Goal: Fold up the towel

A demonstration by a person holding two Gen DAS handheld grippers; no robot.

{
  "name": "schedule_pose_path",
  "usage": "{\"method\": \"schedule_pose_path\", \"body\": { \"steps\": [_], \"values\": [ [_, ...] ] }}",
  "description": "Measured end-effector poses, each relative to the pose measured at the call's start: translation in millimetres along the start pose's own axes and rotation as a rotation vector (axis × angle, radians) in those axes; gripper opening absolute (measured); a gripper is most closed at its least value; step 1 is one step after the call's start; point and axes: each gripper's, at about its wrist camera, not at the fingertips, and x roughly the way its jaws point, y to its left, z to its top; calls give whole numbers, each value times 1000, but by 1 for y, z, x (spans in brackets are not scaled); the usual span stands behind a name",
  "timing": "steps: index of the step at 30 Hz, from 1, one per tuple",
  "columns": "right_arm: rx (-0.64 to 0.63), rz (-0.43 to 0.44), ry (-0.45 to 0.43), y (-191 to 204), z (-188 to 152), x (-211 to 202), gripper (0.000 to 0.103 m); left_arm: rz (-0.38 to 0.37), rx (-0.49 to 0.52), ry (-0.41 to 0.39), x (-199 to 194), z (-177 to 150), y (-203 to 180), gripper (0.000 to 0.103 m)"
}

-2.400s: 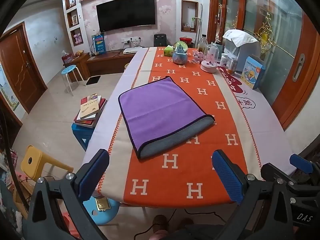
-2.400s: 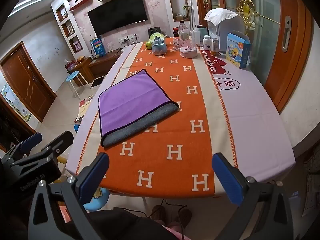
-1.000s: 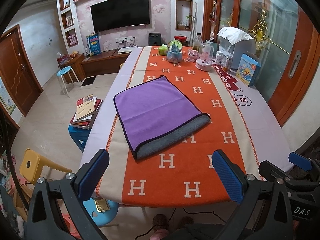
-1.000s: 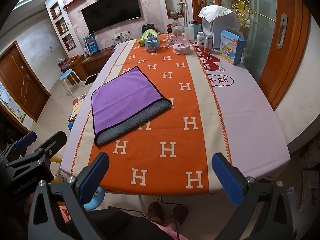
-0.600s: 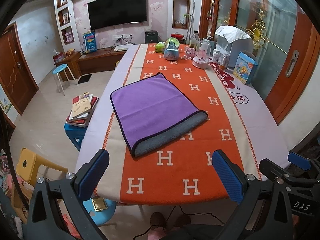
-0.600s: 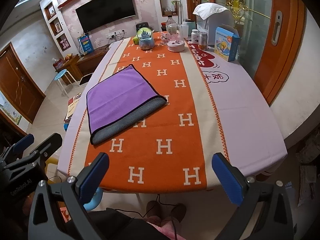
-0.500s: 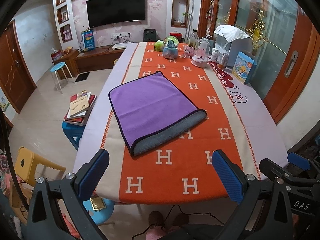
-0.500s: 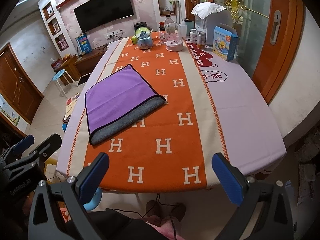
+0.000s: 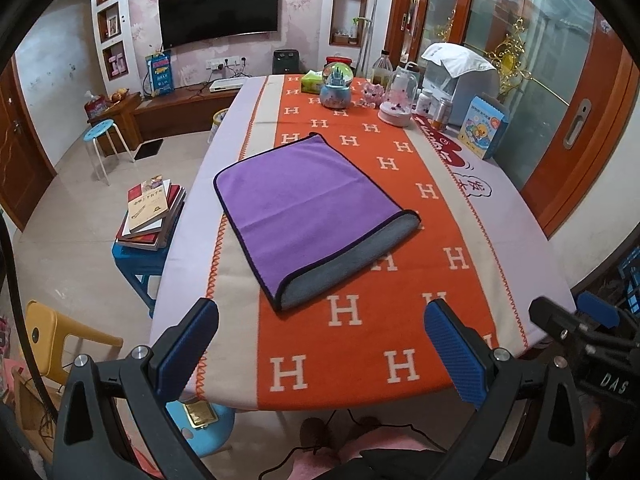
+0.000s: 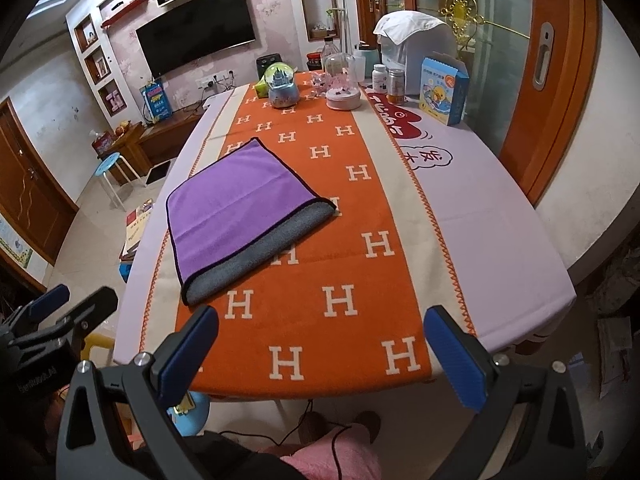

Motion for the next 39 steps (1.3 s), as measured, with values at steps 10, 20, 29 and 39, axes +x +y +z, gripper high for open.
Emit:
{"method": "schedule_pose_path", "body": {
  "steps": [10, 20, 29, 39],
  "values": [
    [-97, -18, -24, 15, 21, 23, 103, 11, -39, 45, 28, 8, 24, 102],
    [-294, 68, -43, 23, 58, 62, 102, 51, -103, 98, 65, 20, 33, 102],
    [-482, 137, -5, 28, 90, 115, 102, 68, -189, 166, 112, 33, 33, 102],
    [-720, 212, -2, 31, 103, 179, 101, 107, -220, 213, 160, 35, 41, 102]
  ]
}}
